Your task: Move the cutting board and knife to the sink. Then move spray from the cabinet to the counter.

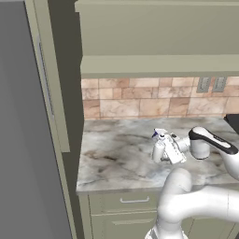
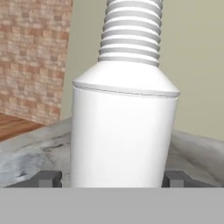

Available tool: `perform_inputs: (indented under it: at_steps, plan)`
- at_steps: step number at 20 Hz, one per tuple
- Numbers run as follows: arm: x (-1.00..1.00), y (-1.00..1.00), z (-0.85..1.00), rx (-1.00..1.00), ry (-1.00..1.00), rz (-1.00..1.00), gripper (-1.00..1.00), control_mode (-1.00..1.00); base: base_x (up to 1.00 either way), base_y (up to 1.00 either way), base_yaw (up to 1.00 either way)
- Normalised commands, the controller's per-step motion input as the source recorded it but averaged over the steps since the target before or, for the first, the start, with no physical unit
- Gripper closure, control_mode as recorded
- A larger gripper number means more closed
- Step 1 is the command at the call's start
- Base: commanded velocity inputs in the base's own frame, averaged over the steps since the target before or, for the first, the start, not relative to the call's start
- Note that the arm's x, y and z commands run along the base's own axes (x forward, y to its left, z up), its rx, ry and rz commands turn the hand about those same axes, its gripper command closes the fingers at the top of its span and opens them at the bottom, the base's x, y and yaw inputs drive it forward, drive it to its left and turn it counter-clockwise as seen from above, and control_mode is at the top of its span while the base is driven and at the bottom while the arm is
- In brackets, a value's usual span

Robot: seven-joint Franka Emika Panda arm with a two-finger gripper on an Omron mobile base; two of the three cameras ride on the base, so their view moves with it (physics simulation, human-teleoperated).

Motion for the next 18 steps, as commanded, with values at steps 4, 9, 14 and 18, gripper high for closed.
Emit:
perform_inputs:
  at_steps: [4, 9, 14, 18]
  plan:
    - [0.0, -0.04, -0.02, 0.0, 0.0, 0.04, -1.0, -1.0, 0.0, 0.0, 0.0]
    - [0.0, -0.03, 0.0, 0.0, 0.0, 0.04, -1.0, -1.0, 0.0, 0.0, 0.0]
    - [0.0, -0.03, 0.0, 0.0, 0.0, 0.03, -1.0, -1.0, 0.0, 0.0, 0.0]
    - [0.05, -0.11, 0.0, 0.0, 0.0, 0.02, -1.0, -1.0, 0.0, 0.0, 0.0]
